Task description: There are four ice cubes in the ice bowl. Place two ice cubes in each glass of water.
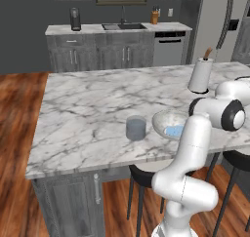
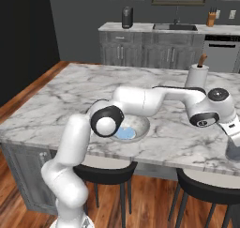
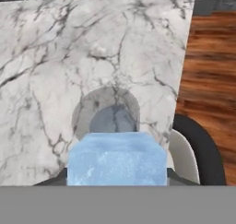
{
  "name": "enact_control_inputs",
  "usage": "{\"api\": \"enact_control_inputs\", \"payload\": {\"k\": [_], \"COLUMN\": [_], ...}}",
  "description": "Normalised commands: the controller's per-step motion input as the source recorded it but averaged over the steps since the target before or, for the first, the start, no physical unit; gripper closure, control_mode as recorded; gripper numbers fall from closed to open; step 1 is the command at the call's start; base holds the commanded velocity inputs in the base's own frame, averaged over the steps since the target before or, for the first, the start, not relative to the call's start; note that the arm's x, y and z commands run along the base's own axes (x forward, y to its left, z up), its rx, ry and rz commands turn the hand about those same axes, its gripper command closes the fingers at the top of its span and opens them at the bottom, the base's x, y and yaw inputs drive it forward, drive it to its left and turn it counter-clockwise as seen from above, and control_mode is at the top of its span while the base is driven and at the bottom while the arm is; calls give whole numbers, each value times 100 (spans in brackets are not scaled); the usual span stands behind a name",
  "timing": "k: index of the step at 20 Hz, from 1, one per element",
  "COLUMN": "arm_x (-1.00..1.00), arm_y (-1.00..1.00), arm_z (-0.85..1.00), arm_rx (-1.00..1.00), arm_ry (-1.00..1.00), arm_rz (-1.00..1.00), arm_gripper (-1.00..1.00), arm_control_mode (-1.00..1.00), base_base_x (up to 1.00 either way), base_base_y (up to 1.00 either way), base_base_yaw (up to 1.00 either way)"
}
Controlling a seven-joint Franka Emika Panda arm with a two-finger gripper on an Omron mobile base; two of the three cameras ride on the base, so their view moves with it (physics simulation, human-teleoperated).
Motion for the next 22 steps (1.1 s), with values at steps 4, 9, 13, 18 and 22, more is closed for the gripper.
{"api": "enact_control_inputs", "payload": {"k": [4,9,13,18,22], "arm_x": [17,15,23,19,19], "arm_y": [-28,-28,-20,-16,-16], "arm_z": [-26,-15,-4,-26,-11], "arm_rx": [0,0,0,0,0], "arm_ry": [8,6,2,9,4], "arm_rz": [0,0,0,0,0], "arm_gripper": [100,100,100,100,100], "arm_control_mode": [-100,-100,-100,-100,-100], "base_base_x": [0,0,0,0,0], "base_base_y": [0,0,0,0,0], "base_base_yaw": [0,0,0,0,0]}}
